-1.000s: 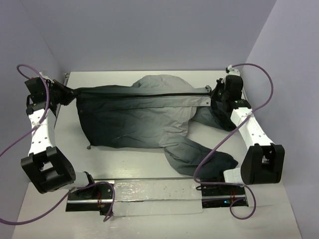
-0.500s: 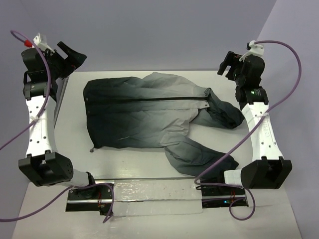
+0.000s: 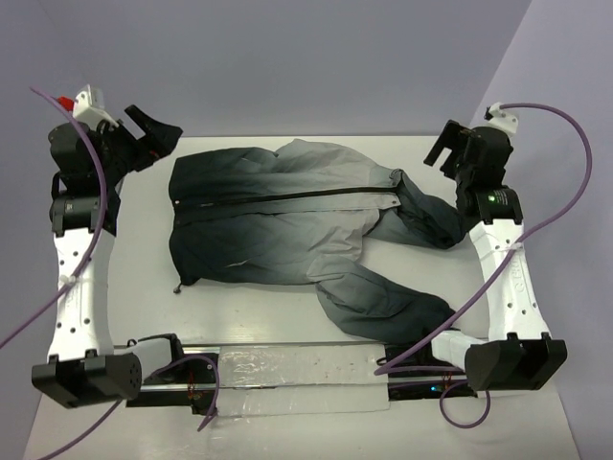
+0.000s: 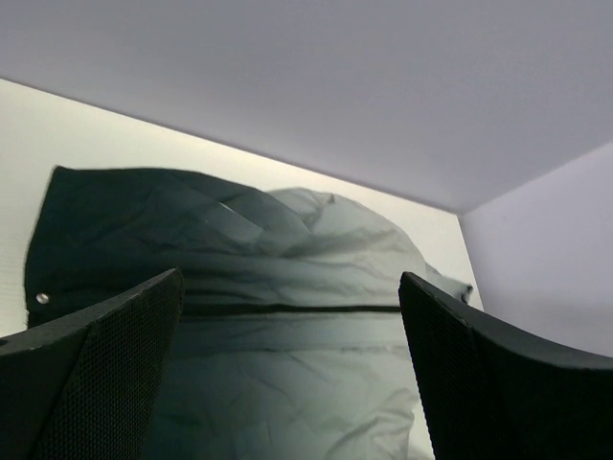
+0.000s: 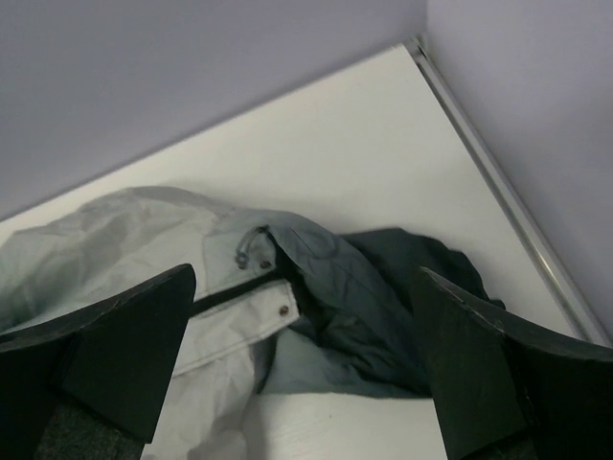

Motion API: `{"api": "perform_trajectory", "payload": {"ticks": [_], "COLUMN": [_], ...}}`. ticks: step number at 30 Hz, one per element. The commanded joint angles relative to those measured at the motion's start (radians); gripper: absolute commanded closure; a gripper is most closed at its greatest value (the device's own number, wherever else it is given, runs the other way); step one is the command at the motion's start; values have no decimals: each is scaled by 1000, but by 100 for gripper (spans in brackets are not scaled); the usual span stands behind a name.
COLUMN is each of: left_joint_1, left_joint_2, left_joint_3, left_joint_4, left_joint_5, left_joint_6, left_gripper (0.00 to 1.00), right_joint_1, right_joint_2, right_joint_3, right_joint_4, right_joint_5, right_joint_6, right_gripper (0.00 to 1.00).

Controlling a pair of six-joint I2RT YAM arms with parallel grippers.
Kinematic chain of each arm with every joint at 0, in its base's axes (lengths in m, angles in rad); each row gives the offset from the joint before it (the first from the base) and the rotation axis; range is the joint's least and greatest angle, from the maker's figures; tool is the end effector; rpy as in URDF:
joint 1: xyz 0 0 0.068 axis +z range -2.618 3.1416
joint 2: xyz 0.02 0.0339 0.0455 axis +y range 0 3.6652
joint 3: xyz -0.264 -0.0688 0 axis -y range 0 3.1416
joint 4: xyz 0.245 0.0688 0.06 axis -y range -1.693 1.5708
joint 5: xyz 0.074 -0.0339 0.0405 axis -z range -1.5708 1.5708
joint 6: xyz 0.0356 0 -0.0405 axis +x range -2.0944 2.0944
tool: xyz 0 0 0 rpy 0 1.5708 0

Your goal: Zip up the jacket

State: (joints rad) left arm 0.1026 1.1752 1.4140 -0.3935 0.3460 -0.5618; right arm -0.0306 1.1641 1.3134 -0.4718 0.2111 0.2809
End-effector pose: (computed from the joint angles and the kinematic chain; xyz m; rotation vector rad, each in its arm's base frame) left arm 0.2483 0.0134 0.4568 -0.3212 1.7287 -0.6347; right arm 0.2518 -0.0152 0.4173 0.4335 1.8355 -0.0286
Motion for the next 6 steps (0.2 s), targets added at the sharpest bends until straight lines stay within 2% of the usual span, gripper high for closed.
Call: {"api": "perform_trajectory", "payload": {"ticks": [1, 6], "left_joint_1": [-17, -17], "left_joint_2": [-73, -98], "left_joint_3": [-84, -123], "left_joint_4": [74, 81], "left_joint_5": [65, 82], "left_joint_6": [24, 22], "left_gripper": [1, 1], "right_joint_1": [11, 11], "right_joint_2": [-14, -13], "right_joint_3": [-58, -100], "right_joint_4": [-80, -84], "right_joint_5": [137, 164], "right_joint_6": [52, 52], "right_gripper": [0, 0]}}
